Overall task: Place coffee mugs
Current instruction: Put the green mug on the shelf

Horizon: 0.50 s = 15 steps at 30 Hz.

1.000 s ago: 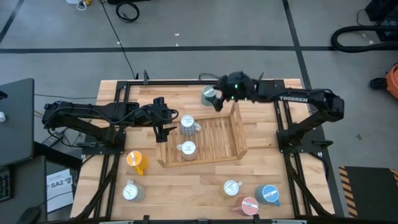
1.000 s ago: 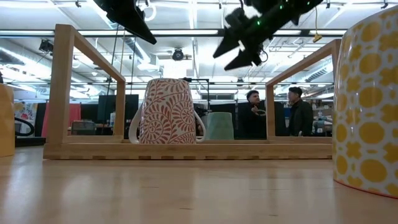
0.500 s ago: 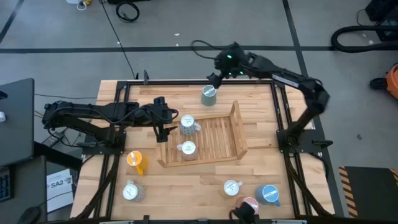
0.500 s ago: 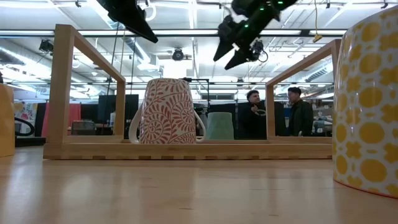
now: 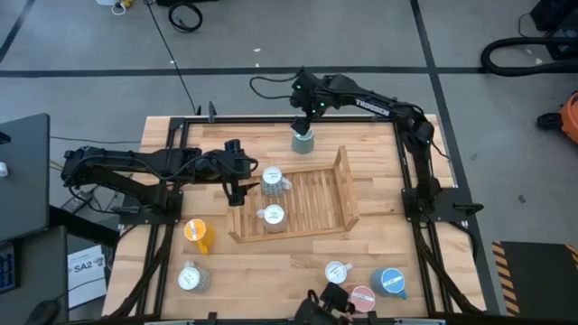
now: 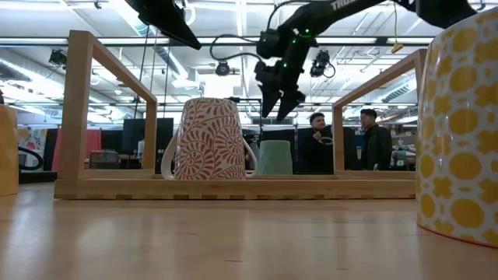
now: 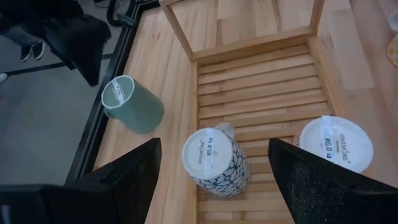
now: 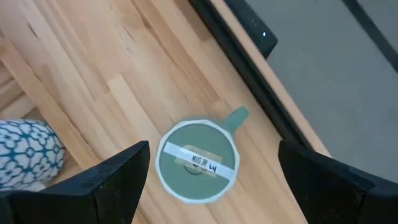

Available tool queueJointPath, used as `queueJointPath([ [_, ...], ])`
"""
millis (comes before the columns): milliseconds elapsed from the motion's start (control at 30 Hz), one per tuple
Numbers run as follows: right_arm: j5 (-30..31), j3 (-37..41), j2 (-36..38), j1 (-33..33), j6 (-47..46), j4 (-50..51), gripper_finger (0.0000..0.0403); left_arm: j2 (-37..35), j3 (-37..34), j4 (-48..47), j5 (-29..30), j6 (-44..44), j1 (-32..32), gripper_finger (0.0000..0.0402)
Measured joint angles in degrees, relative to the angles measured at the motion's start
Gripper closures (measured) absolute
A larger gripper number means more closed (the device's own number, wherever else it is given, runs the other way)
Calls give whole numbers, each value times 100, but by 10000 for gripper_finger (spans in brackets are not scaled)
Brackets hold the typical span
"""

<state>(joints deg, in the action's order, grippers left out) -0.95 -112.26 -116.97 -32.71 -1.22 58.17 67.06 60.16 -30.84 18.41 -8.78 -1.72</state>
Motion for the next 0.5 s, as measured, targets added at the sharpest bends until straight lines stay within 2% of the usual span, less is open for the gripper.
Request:
queueJointPath([
  [500,127,26,-199,0,-53,-45,41,1,0,-1,0,3,0,99],
])
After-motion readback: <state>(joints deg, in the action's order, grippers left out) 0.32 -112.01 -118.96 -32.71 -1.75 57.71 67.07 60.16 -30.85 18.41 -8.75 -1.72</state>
